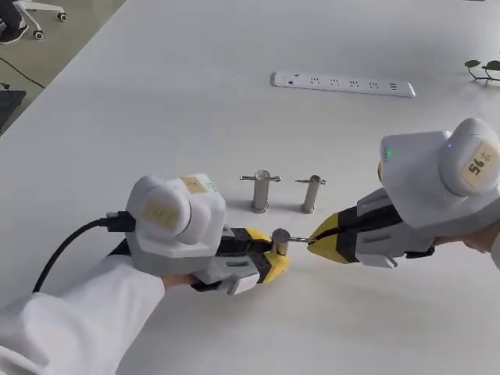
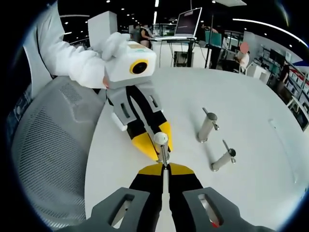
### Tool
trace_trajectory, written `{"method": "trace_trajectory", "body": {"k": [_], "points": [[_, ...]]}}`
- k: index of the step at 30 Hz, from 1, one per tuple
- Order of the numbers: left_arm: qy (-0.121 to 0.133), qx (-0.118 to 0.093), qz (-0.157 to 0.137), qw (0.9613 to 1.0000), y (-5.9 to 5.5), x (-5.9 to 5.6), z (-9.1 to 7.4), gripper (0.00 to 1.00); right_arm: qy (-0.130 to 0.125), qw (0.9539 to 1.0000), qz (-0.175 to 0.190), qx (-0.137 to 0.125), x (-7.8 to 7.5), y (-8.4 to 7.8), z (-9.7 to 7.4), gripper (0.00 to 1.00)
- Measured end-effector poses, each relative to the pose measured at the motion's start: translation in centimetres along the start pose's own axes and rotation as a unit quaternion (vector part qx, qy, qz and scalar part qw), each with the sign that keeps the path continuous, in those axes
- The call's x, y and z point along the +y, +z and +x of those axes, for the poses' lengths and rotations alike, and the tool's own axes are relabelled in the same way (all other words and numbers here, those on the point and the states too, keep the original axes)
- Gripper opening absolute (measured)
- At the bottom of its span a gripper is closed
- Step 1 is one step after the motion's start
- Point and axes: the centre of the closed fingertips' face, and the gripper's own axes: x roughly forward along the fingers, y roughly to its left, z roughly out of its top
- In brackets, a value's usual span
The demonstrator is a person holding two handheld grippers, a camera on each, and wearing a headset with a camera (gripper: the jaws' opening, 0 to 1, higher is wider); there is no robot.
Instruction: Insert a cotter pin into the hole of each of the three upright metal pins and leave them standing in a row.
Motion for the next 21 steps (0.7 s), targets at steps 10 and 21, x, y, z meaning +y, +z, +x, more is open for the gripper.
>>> {"method": "trace_trajectory", "body": {"k": [10, 21], "points": [[-0.004, 0.0, -0.002, 1.0, 0.0, -0.1, 0.0, 0.13, 0.003, 0.9998, -0.02, -0.002, 0.1, 1.0, 0.8, 0.0], [-0.005, 0.003, 0.002, 1.0, 0.0, -0.2, 0.1, 0.13, 0.005, 0.9961, -0.086, 0.015, 0.2, 0.9, 1.2, 0.0]]}}
